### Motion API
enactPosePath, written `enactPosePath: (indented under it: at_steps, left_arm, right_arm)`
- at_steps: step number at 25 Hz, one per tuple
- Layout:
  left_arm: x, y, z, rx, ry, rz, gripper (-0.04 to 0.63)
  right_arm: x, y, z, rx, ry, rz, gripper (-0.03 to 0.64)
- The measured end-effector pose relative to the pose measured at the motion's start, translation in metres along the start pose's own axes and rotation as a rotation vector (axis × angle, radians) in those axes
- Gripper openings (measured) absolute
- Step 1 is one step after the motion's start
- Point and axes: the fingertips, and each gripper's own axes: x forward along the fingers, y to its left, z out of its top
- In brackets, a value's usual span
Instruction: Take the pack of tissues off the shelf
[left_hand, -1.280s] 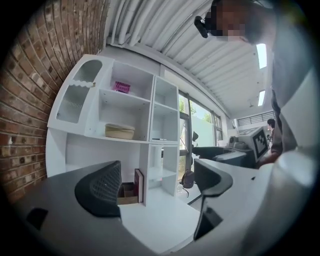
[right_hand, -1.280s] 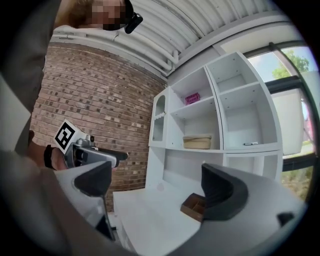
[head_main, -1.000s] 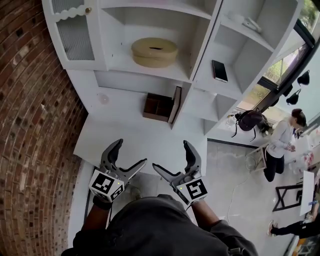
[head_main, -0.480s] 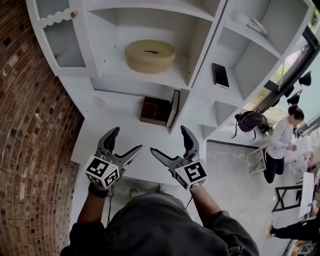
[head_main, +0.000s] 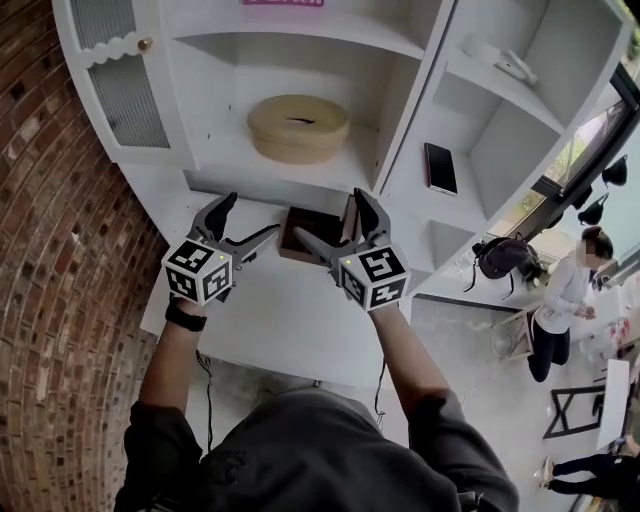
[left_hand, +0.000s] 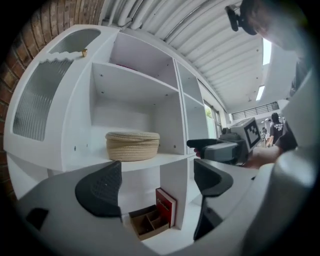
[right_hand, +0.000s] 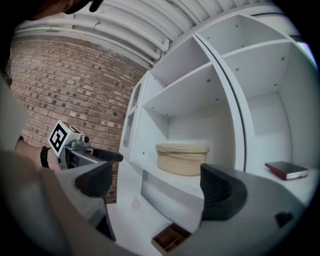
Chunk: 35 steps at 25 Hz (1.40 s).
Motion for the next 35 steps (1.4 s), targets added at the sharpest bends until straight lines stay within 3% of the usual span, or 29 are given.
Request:
enactPosePath:
  at_steps: [8,17,28,35]
  left_arm:
    - [0.062,0.065,0.035,-0.015,0.040,0.017,0.451]
    - [0.109,0.113,0.032,0.016,0.156,0.050,0.453]
    - [0.144,0.129,0.021,0.071,0.268,0.005,0.480]
    - [0.147,0.121,0.019,0.074,0.280,0.002,0.477]
  right_arm:
    - [0.069,-0.051,0.022,0.023,0.061,-0.067,0.546]
    - [0.121,-0.087,0.007,0.071,0.206,-0.122,0.546]
    - [0.150,-0.105,-0.009,0.099,0.327,-0.097,0.546]
    - [0.150,-0.105,-0.012,0.107,0.336,-0.085,0.531]
